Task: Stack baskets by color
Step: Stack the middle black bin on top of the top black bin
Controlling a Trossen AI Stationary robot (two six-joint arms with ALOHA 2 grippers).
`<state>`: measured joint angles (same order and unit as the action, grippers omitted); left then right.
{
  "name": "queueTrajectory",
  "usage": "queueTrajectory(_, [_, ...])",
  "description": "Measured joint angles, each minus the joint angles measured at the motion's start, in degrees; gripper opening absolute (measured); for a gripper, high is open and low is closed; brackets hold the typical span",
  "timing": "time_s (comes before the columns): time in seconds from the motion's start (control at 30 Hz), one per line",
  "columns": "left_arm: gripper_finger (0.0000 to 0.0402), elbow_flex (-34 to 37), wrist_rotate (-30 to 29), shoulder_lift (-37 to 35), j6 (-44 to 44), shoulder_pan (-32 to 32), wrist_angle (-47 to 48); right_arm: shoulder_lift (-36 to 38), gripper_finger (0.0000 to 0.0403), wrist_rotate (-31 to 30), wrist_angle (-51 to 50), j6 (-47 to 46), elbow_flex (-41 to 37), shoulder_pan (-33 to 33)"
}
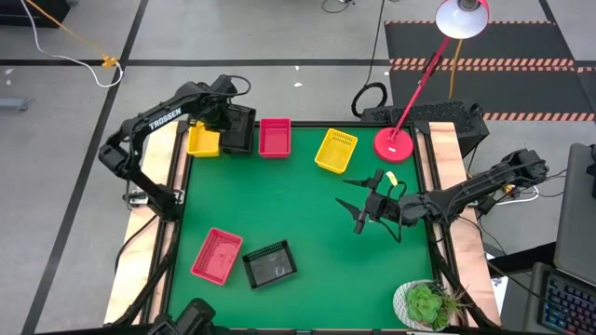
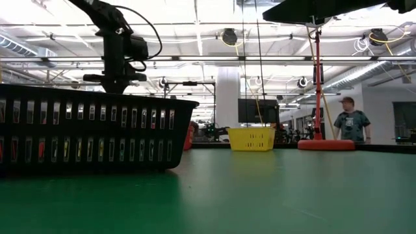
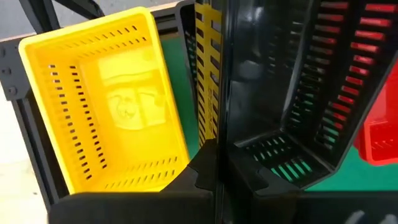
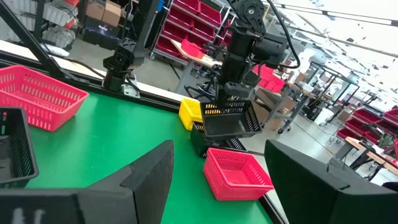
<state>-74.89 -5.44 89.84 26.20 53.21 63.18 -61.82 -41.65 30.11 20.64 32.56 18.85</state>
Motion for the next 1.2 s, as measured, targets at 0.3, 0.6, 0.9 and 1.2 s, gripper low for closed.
queueTrajectory(0.3, [0.0011, 0.0, 3.1, 1.7, 3.7, 0.8, -0.9, 0.0, 0.0247, 0.0, 0.0, 0.0, 0.0, 0.0])
queueTrajectory(0.6, [0.0007, 0.0, 3.0, 3.6, 4.4, -0.5, -2.0, 0.0, 0.0247, 0.0, 0.0, 0.2, 0.0, 0.0])
queueTrajectory(0.9, [0.0023, 0.0, 2.4, 3.6, 4.0, -0.5, -2.6, 0.0, 0.0247, 0.0, 0.0, 0.2, 0.0, 0.0])
queueTrajectory(1.2, [0.0026, 0.0, 2.4, 3.6, 4.3, -0.5, -3.2, 0.0, 0.0247, 0.0, 0.0, 0.2, 0.0, 0.0])
